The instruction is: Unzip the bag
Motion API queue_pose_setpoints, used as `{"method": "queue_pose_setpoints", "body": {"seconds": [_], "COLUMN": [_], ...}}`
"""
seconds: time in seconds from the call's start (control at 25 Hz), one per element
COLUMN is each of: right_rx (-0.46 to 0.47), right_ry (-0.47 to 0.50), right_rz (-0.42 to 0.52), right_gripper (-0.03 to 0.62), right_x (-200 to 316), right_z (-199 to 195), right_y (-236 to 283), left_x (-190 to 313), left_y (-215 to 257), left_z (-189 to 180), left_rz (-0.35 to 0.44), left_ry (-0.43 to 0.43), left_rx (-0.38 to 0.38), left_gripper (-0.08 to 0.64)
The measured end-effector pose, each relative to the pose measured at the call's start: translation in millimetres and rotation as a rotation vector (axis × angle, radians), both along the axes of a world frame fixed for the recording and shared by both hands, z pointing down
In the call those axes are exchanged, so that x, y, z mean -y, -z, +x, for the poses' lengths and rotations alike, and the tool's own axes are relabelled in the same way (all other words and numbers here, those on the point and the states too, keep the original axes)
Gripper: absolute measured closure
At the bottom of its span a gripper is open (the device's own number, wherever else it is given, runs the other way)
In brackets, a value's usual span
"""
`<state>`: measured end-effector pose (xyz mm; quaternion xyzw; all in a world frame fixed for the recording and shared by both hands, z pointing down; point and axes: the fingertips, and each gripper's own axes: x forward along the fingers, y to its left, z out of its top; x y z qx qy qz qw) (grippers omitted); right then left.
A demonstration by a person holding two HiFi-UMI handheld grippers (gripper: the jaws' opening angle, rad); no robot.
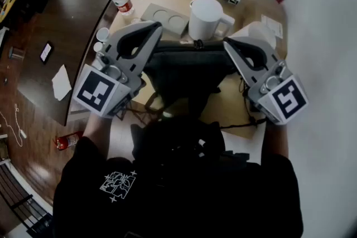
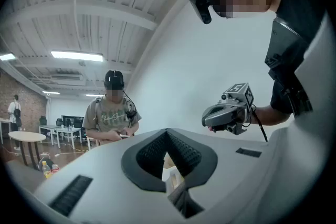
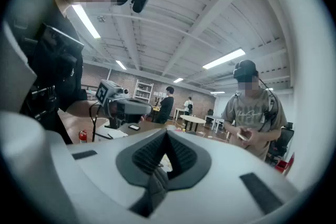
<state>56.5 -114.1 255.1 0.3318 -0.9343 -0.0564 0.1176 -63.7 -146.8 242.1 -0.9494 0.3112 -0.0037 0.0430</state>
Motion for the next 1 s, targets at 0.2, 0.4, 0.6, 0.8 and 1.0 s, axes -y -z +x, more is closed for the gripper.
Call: {"method": "queue_pose_setpoints", "body": {"seconds": [0.2, 0.4, 0.6, 0.8, 1.0], "right_rx": [0.011, 0.021, 0.009, -0.01, -0.046], "right_ry": [0.084, 0.235, 0.328, 0.375, 0.431], "right_rz": [-0.08, -0.17, -0.263, -0.297, -0.334], "right_gripper": [0.569, 0.568, 0.566, 0.545, 0.506], "right_x": [16, 29, 43, 50, 48], "right_z": [-3, -7, -12, -15, -16], "right_y": [-8, -11, -20, -30, -40], "left_x": [5, 16, 20, 13, -9], "left_y": [-3, -7, -13, -33, -55], "left_z": [6, 18, 31, 44, 58], "left_rz": [-0.016, -0.04, -0.071, -0.084, -0.057], "left_ry": [-0.031, -0.086, -0.154, -0.2, -0.235], "left_rx": [0.033, 0.089, 0.126, 0.196, 0.278], "left_gripper": [0.561, 0.561, 0.523, 0.522, 0.479]}}
